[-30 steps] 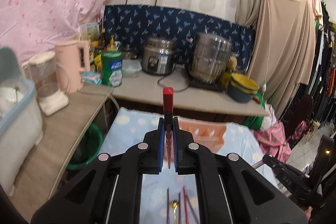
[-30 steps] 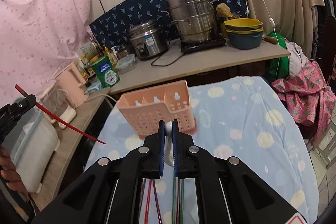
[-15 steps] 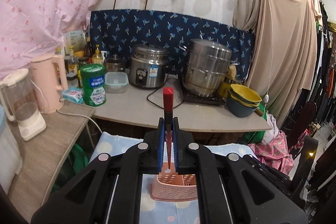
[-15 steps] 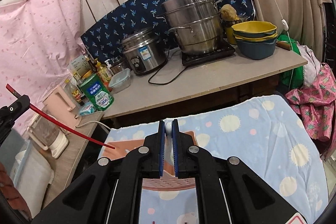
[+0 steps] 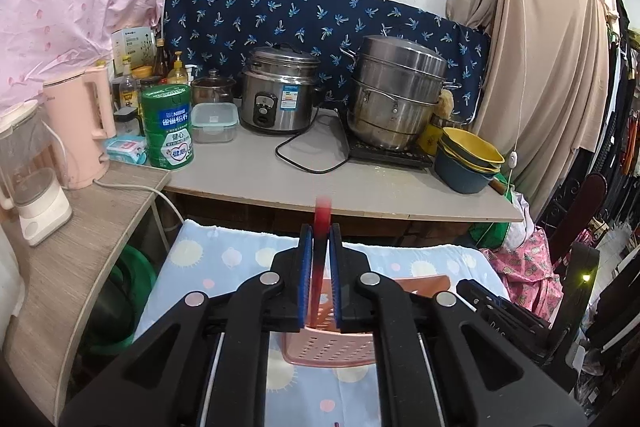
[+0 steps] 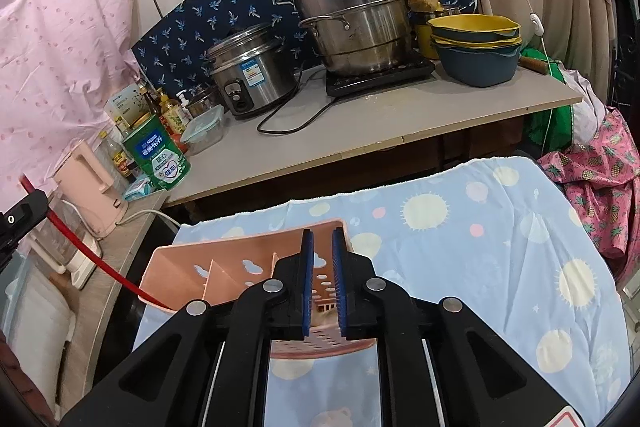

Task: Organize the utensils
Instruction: 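Lift the red chopstick with the left gripper while the right gripper carries the spoon into the pink holder, then open both grippers to release the chopstick and spoon into the pink holder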

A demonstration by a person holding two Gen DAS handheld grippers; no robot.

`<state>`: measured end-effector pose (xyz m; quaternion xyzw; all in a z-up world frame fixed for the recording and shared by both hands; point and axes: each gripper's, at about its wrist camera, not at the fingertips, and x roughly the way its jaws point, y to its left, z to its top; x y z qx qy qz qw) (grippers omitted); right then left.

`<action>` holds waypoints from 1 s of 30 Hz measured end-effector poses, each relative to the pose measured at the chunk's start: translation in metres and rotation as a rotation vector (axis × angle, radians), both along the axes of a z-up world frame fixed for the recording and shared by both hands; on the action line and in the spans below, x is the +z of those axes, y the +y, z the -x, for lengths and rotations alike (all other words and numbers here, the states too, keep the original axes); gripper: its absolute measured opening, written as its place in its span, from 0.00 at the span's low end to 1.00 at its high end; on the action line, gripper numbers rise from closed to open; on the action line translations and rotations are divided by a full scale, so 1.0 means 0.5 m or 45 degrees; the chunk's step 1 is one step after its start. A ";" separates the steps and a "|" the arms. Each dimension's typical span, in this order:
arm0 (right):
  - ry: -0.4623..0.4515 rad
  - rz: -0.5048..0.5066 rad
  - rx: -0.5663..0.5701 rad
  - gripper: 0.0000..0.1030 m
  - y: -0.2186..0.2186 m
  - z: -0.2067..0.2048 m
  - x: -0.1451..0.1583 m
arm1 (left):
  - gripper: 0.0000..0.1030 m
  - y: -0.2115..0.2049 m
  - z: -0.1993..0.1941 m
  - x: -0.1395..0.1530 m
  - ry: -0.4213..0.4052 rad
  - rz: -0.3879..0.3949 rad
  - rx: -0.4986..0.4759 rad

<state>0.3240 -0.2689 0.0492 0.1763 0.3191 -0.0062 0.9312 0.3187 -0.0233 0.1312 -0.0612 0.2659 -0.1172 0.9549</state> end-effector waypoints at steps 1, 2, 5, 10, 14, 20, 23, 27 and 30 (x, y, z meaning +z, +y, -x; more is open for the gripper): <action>-0.002 0.000 0.000 0.11 0.000 0.003 0.001 | 0.12 0.001 0.001 0.001 -0.003 -0.001 0.005; -0.006 0.000 -0.002 0.11 -0.001 0.006 0.003 | 0.18 0.001 0.002 0.003 -0.008 0.001 0.007; -0.022 0.012 -0.005 0.14 0.001 0.020 0.013 | 0.32 0.003 0.012 0.010 -0.020 -0.002 0.018; -0.056 0.026 -0.001 0.20 0.009 0.067 0.035 | 0.38 0.013 0.046 0.020 -0.024 -0.005 0.016; -0.066 0.017 0.009 0.21 0.016 0.128 0.047 | 0.51 0.028 0.098 0.022 -0.007 -0.003 0.006; -0.045 -0.032 0.007 0.26 0.017 0.251 0.040 | 0.55 0.051 0.200 -0.011 0.076 0.003 -0.014; -0.015 -0.062 0.019 0.27 0.025 0.325 0.018 | 0.56 0.060 0.260 -0.048 0.141 0.006 -0.019; 0.058 -0.058 0.033 0.30 0.042 0.417 -0.033 | 0.56 0.066 0.336 -0.114 0.239 -0.016 -0.028; 0.134 -0.056 0.051 0.30 0.057 0.480 -0.080 | 0.56 0.069 0.395 -0.176 0.335 -0.019 -0.039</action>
